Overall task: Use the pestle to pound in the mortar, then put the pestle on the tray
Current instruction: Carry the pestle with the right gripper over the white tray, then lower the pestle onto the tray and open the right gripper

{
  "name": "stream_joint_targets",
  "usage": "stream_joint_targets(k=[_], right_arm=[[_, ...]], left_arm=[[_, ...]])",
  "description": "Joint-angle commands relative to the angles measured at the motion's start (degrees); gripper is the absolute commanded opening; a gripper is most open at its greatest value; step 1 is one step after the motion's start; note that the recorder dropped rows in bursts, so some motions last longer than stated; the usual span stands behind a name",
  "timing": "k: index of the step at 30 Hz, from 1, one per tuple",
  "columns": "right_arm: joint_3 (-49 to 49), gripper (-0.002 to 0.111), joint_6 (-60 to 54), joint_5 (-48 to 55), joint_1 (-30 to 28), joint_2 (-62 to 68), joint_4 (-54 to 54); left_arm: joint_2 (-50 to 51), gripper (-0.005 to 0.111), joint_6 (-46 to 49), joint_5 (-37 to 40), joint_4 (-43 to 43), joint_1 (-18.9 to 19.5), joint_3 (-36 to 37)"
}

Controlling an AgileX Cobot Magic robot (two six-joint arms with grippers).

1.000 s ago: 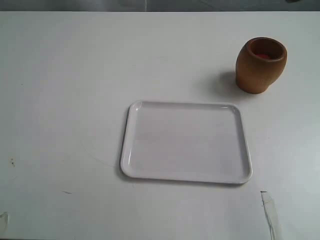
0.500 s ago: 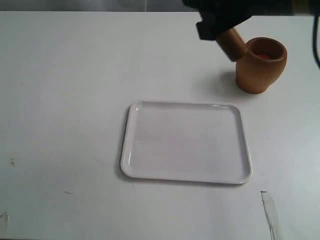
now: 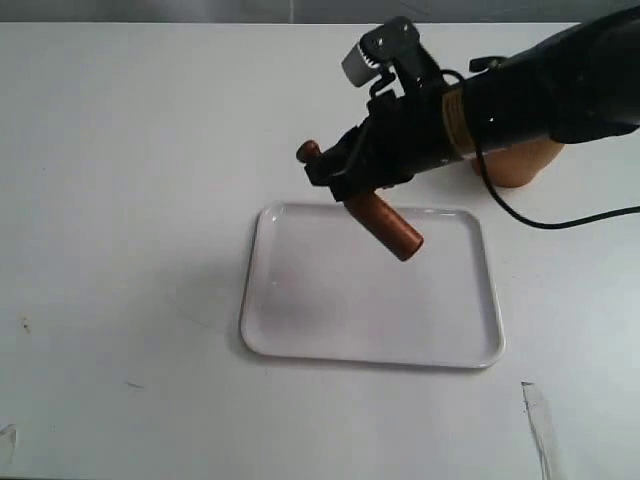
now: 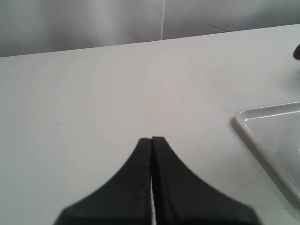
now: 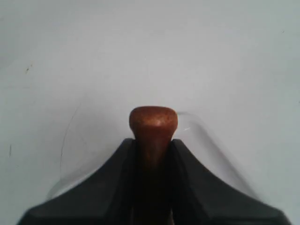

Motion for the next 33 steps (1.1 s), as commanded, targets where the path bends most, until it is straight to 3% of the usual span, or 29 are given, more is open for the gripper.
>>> stream_joint_targets(k=[1, 20, 29, 33], right_arm=[[-0.3, 0.0, 0.56, -3.03, 0.13, 4.42, -0.11], [-0.19, 0.0, 3.41, -3.22, 0.13, 10.56, -0.11], [-0.19, 0.045, 5.09, -3.84, 0.13, 10.56, -0.11], [-0.85, 0.048, 5.09, -4.45, 0.01, 9.9, -0.11]], left_arm=[[-0.07, 0.0, -0.47, -0.17, -0.42, -0.44, 0.03], [-0.07, 0.0, -0.47, -0.17, -0.42, -0.44, 0.03], [-0.07, 0.0, -0.47, -0.17, -0.42, -0.44, 0.03], [-0.07, 0.0, -0.47, -0.17, -0.42, -0.44, 0.03]])
